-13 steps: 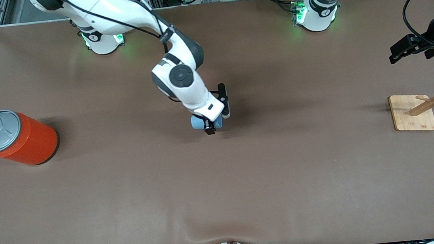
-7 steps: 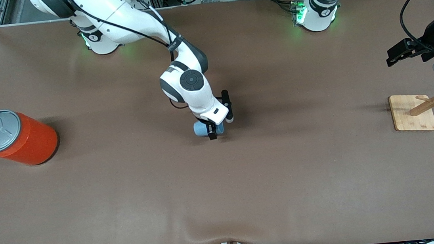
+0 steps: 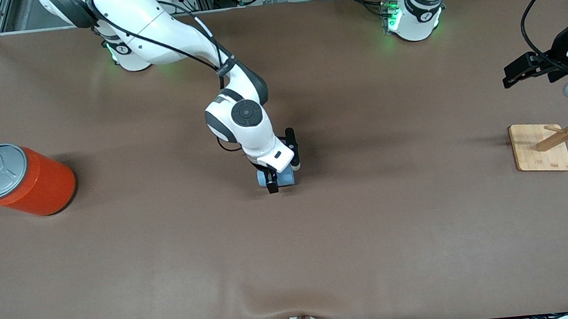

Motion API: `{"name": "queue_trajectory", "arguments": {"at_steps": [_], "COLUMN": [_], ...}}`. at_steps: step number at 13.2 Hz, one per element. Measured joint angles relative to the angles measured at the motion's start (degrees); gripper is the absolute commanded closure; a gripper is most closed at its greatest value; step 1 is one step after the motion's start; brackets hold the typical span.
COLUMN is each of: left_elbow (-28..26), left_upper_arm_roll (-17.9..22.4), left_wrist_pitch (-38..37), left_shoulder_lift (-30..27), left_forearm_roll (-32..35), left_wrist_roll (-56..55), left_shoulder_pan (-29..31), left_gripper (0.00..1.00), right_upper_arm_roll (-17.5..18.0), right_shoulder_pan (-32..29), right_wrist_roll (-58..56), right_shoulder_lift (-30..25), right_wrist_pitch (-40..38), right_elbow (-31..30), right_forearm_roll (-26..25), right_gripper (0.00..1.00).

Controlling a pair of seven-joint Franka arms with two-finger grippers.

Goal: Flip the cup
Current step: 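Lower the cup onto the table and open the right gripper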

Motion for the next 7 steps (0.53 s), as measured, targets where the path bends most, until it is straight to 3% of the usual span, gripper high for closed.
{"name": "queue_trajectory", "arguments": {"at_steps": [5, 7], "left_elbow": [0.12, 0.24], "left_upper_arm_roll": [-0.02, -0.22], "left_wrist_pitch": [0.00, 0.00], "left_shoulder_lift": [0.00, -0.01], "left_forearm_roll": [-0.15, -3.48], "left_wrist_roll": [0.00, -0.04], "left_shoulder_pan": [-0.05, -0.14], "left_gripper": [0.00, 0.00], "right_upper_arm_roll": [0.36, -0.09], "right_shoulder_pan": [0.01, -0.94], "right_wrist_roll": [5.68, 7.05], "right_shoulder_lift": [-5.75, -9.51], "right_wrist_pitch": [-8.56, -13.65], "right_elbow": [1.60, 1.76], "right_forearm_roll": [1.33, 3.32], "right_gripper": [0.00, 0.00]}}
